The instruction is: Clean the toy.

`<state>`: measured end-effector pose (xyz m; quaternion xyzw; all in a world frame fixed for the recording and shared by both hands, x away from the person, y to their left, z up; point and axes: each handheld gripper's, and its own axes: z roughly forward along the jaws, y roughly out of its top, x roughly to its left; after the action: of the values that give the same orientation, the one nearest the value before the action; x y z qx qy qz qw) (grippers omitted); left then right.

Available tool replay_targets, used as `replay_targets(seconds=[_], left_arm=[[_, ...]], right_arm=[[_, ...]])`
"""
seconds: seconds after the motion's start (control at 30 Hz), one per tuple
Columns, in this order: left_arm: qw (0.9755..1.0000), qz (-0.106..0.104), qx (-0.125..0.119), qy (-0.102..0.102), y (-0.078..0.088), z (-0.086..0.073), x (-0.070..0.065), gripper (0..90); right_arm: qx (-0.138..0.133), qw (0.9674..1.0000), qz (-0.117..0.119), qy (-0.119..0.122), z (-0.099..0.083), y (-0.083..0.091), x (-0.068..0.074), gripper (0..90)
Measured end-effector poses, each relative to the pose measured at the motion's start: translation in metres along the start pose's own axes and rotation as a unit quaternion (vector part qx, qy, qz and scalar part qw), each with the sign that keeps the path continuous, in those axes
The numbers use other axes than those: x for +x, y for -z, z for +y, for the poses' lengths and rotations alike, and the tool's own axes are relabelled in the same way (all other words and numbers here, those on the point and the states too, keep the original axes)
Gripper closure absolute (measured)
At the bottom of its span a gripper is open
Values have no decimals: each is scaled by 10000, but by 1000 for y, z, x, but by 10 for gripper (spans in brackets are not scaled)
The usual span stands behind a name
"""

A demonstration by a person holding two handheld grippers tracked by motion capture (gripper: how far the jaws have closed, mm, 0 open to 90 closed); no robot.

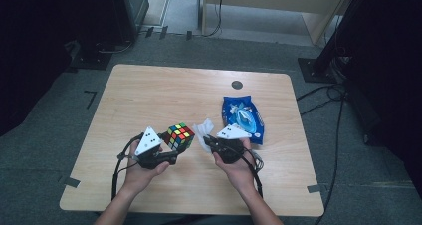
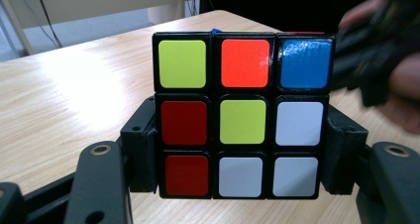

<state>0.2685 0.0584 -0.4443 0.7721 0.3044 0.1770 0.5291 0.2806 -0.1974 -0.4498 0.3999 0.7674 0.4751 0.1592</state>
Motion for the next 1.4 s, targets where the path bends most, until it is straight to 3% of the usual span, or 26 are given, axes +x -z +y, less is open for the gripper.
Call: replay_targets(seconds=[0.27,0.43,0.77,1.03,1.4], left_arm=[[9994,43,140,-316,-9,-4,-12,338],[9990,-47,180,-408,-13,-5,-19,338],[9983,-117,241,-522,-16,-6,-26,338],[9977,-115,231,-624,-15,-5,-29,338],[9978,-195,99,-626,-10,-2,-28,339]], right_arm=[[-692,9968,397,59,26,33,16,862],[-753,9945,696,215,33,39,31,861],[-694,9930,912,281,32,32,44,860],[-656,9932,950,119,28,27,34,858],[-377,9975,567,-185,15,14,8,858]])
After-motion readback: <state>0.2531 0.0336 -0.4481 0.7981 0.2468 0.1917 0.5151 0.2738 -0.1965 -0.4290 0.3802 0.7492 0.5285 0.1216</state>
